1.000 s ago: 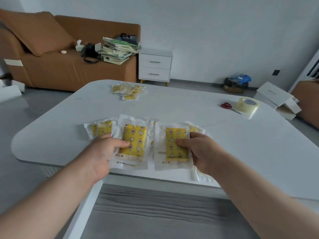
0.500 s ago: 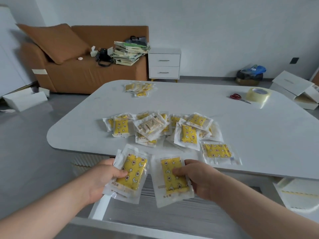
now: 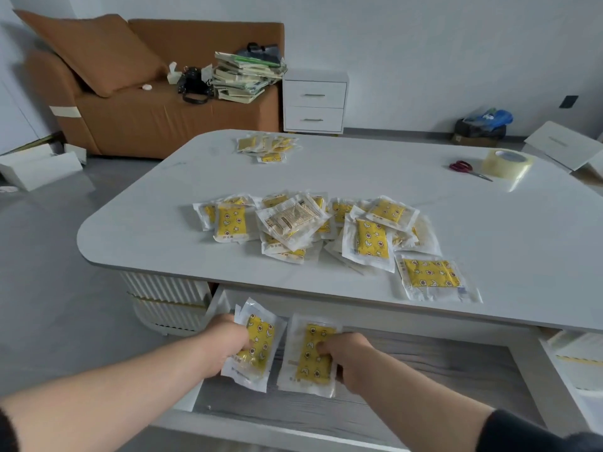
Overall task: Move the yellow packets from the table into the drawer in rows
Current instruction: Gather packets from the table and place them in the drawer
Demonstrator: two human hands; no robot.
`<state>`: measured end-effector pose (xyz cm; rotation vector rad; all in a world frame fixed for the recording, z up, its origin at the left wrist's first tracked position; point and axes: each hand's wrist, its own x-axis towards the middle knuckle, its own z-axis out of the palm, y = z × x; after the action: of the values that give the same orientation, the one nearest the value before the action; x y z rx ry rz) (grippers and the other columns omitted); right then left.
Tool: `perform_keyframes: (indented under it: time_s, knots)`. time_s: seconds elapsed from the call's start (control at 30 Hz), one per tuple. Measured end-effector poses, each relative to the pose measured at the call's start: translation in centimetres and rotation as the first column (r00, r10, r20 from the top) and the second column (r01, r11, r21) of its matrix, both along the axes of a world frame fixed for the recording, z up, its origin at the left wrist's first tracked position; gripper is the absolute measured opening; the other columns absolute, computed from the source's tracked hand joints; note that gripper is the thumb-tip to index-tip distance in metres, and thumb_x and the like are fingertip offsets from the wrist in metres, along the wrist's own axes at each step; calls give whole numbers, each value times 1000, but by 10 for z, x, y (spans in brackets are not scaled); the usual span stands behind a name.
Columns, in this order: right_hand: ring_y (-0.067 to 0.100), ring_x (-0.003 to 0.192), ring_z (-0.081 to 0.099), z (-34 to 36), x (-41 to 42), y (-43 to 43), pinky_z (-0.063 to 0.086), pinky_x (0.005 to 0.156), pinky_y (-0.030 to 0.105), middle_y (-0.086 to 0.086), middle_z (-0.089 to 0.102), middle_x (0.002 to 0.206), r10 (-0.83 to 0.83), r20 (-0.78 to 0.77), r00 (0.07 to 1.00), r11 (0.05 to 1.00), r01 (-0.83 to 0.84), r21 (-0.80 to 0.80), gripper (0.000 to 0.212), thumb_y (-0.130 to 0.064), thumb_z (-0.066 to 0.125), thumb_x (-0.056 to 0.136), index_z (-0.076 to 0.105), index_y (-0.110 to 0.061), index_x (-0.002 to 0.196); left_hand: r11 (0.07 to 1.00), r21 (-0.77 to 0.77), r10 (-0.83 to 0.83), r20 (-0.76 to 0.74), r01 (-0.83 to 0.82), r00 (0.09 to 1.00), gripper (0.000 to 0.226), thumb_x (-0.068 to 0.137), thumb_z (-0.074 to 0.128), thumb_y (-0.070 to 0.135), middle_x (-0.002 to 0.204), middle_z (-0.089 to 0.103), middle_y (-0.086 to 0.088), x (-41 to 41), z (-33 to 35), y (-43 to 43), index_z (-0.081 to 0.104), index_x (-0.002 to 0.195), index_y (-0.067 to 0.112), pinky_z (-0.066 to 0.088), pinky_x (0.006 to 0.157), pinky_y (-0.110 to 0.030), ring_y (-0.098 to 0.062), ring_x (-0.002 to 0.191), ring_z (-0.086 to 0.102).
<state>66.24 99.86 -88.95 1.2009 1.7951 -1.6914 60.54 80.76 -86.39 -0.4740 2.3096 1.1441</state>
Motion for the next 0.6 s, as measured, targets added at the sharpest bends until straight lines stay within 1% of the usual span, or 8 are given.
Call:
perform_keyframes:
  time_s: [0.1, 0.23, 0.3, 0.37, 0.43, 0.47, 0.53, 0.6]
  knots:
    - [27, 88, 71, -15, -4, -9, 59, 85, 42, 12, 71, 91, -18, 22, 1000, 999, 17, 43, 14, -7, 70, 81, 63, -3, 92, 999, -43, -2, -10, 2, 1000, 34, 82, 64, -7, 94, 57, -11, -10, -17, -1, 53, 114, -1, 46, 78, -31, -25, 93, 55]
    - [25, 90, 71, -26, -10, -15, 59, 85, 41, 11, 72, 96, 58, 19, 998, 993, -60, 105, 8, -6, 66, 83, 64, -9, 90, 991, -122, -61, -62, 54, 996, 46, 82, 57, -2, 109, 57, -14, -14, -27, -10, 49, 128, 1, 45, 62, -27, -25, 91, 57]
    - [25, 83, 72, -28, -13, -15, 61, 79, 41, 12, 72, 92, 44, 13, 999, 995, -45, 91, 12, -4, 69, 82, 64, -7, 92, 969, -222, -128, -82, 107, 988, 57, 85, 54, -1, 123, 52, -14, -14, -30, -12, 37, 140, 2, 47, 66, -30, -28, 101, 57]
    - [25, 80, 71, -29, -15, -14, 61, 76, 41, 11, 71, 88, 71, 9, 997, 991, -71, 110, 15, -6, 73, 79, 64, -7, 91, 923, -337, -227, -90, 185, 970, 76, 89, 51, -1, 155, 26, -10, -13, -33, -10, 11, 153, 8, 49, 74, -28, -29, 127, 48]
    - [23, 79, 71, -29, -17, -15, 61, 76, 40, 9, 71, 87, 117, 0, 993, 980, -115, 160, 17, -10, 76, 76, 63, -9, 87, 888, -402, -292, -111, 226, 950, 81, 90, 50, -1, 161, 9, -8, -11, -34, -9, 1, 154, 8, 48, 76, -23, -29, 135, 41]
    - [22, 78, 71, -29, -18, -15, 62, 74, 38, 8, 71, 86, 149, -1, 989, 969, -146, 202, 18, -13, 76, 74, 62, -10, 86, 875, -419, -315, -114, 242, 942, 80, 90, 51, -1, 161, 11, -10, -11, -36, -10, 2, 153, 5, 47, 78, -23, -29, 134, 42]
    - [16, 71, 67, -27, -19, -15, 60, 64, 28, 3, 67, 82, 245, 17, 969, 918, -238, 317, 18, -19, 74, 74, 59, -12, 81, 862, -437, -338, -119, 257, 933, 73, 88, 54, -2, 152, 28, -16, -10, -40, -12, 13, 149, -1, 50, 84, -28, -30, 126, 49]
    - [12, 64, 59, -25, -19, -15, 49, 51, 21, -1, 61, 75, 342, 45, 938, 839, -327, 435, 20, -23, 72, 76, 54, -15, 73, 828, -479, -404, -147, 292, 903, 72, 86, 54, -3, 140, 39, -17, -7, -39, -13, 14, 146, 0, 52, 83, -31, -29, 118, 54]
